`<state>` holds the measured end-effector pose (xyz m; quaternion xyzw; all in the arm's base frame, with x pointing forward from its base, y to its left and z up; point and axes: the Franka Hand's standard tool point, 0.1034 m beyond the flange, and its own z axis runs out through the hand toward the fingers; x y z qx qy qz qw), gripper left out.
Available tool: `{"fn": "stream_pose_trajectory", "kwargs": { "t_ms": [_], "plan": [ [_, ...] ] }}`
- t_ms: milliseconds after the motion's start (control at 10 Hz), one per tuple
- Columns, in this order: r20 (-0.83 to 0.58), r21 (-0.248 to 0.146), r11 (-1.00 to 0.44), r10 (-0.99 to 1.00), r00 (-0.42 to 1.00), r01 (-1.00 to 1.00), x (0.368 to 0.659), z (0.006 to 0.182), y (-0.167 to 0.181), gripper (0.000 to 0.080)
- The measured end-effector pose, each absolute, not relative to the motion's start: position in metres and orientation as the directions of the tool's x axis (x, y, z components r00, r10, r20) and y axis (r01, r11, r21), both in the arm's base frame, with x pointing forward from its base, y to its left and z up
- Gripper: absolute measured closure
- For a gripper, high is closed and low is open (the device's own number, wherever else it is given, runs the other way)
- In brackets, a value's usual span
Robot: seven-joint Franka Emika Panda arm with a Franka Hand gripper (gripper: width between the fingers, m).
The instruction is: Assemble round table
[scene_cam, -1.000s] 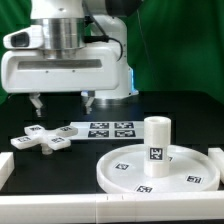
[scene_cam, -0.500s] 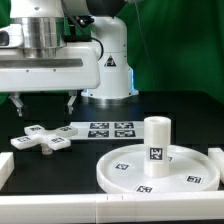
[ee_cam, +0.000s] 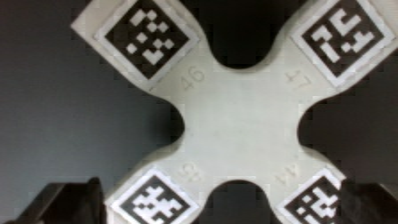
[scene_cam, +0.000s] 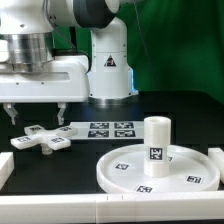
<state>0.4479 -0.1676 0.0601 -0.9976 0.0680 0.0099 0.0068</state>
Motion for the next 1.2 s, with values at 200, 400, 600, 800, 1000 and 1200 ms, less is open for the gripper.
{"fn": "stream_pose_trajectory", "kwargs": {
  "t_ms": [200,400,600,800,1000,1200],
  "plan": [
    [-0.025,-0.011,-0.991,-0.134,0.991,-0.134,0.447,0.057,-0.166,0.0150],
    [-0.028,-0.010,-0.991,-0.135,0.990,-0.135,0.450,0.053,-0.165,0.0150],
    [-0.036,-0.010,-0.992,-0.127,0.991,-0.128,0.449,0.049,-0.161,0.0150],
    [-0.045,-0.010,-0.992,-0.125,0.991,-0.125,0.446,0.045,-0.160,0.0150],
    [-0.051,-0.008,-0.992,-0.129,0.990,-0.129,0.444,0.042,-0.157,0.0150],
    [-0.056,-0.010,-0.991,-0.129,0.990,-0.130,0.443,0.041,-0.157,0.0150]
  ]
}}
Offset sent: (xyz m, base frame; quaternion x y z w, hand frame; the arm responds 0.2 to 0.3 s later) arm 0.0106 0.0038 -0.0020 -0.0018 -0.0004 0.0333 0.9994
